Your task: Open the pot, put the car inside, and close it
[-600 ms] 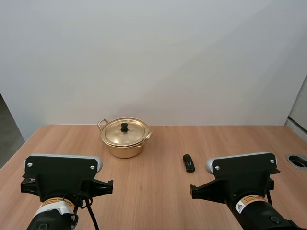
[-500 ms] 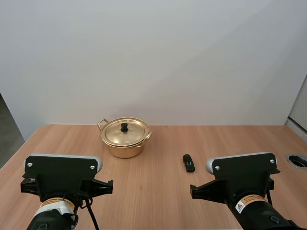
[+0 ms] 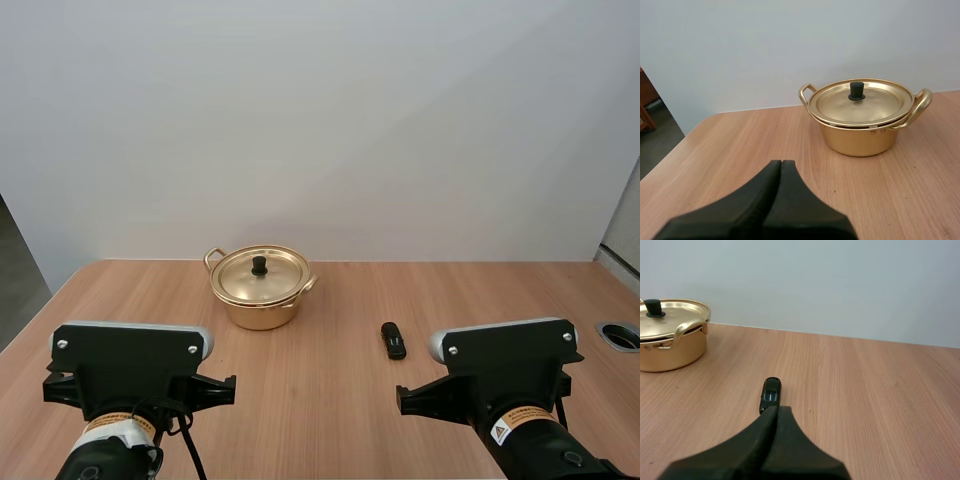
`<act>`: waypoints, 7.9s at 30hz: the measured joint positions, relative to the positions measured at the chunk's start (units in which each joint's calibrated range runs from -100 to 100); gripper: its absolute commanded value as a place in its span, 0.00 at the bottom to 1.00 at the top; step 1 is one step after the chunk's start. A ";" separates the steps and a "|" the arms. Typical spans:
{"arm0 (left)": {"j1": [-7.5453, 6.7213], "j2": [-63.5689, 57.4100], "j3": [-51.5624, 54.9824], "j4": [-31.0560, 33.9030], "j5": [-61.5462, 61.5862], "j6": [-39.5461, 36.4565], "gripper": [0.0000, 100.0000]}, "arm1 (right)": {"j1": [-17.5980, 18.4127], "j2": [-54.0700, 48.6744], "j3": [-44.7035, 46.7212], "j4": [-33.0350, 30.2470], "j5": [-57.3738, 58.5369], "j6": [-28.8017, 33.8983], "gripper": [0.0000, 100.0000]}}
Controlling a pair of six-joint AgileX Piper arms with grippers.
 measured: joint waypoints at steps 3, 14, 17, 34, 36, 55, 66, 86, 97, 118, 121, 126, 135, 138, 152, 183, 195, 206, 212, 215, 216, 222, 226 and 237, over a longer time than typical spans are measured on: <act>0.00 0.00 0.00 0.00 0.00 0.00 0.00 | 0.00 0.00 0.00 0.00 0.00 0.00 0.00; 0.00 0.00 0.00 0.00 0.00 0.00 0.00 | 0.00 0.00 0.00 0.00 0.00 0.00 0.00; 0.00 0.00 0.00 0.00 0.00 0.00 0.00 | 0.00 0.00 0.00 0.00 0.00 0.00 0.00; 0.00 0.00 -8.07 6.12 -5.04 0.74 0.00 | 0.00 0.00 -3.98 -7.05 -9.53 -0.34 0.00; 0.00 0.00 -12.22 8.99 -5.48 0.61 0.00 | 0.00 0.00 -8.08 -10.63 -10.34 -0.34 0.00; -1.22 23.28 -50.03 -8.68 -2.34 18.52 0.00 | -1.07 11.07 -33.64 -4.57 24.93 -17.46 0.00; -1.22 44.52 -66.88 -27.28 26.04 34.94 0.76 | -3.26 11.07 -33.64 7.06 33.55 -23.77 0.00; -1.48 82.96 -75.22 -33.99 48.95 34.14 0.95 | -6.06 11.07 -33.64 9.36 36.64 -23.63 0.00; -1.48 103.47 -75.75 -34.17 44.56 34.49 0.92 | -7.73 11.07 -33.64 10.19 38.77 -23.63 0.00; -1.48 111.70 -80.99 -34.03 32.99 37.52 0.83 | -9.52 11.07 -33.64 10.88 39.53 -23.63 0.00; -1.48 112.89 -81.28 -34.03 32.66 37.52 0.35 | -9.68 11.07 -33.64 10.88 39.69 -23.63 0.00; -1.48 112.33 -81.94 -34.29 32.31 37.87 0.00 | -9.68 11.07 -33.50 10.88 39.93 -23.63 0.00; -0.89 101.01 -83.56 -41.14 37.49 37.74 0.00 | -9.68 20.65 -25.26 18.15 25.03 -30.10 0.00; 0.42 94.90 -83.56 -44.77 37.50 37.74 0.00 | -9.68 26.57 -26.03 23.47 24.36 -34.83 0.04; 6.19 67.28 -83.56 -53.78 35.91 37.74 0.00 | -9.60 53.63 -45.78 37.81 26.09 -39.03 0.94; 6.19 62.08 -83.56 -54.72 38.47 37.21 0.00 | -4.02 93.73 -46.17 37.66 10.13 -44.70 0.85; 6.19 62.08 -83.56 -55.25 39.50 37.21 0.00 | -3.96 97.27 -50.54 38.97 8.10 -46.99 0.00; 6.29 62.08 -83.56 -59.13 39.30 37.21 0.00 | 0.41 95.09 -65.28 56.12 25.56 -61.81 0.00; 8.32 62.08 -83.56 -59.13 40.42 37.31 0.00 | 6.59 102.07 -71.50 66.44 24.24 -70.66 0.00; 9.01 62.08 -83.56 -59.13 40.71 37.31 0.00 | 8.95 105.84 -73.63 69.46 17.99 -72.79 0.00; 8.98 62.08 -83.56 -59.13 40.89 37.57 0.00 | 9.20 106.90 -74.07 69.86 16.82 -73.12 0.00; 8.98 63.06 -83.56 -59.13 41.11 37.59 0.00 | 9.38 113.12 -74.40 67.56 14.82 -72.76 0.72; 8.98 64.36 -83.56 -59.13 41.32 38.32 0.00 | 9.22 111.93 -74.40 69.67 15.63 -72.81 0.00; 7.58 74.80 -83.56 -56.89 49.44 43.49 0.00 | 1.40 93.56 -70.67 71.06 18.83 -65.56 0.00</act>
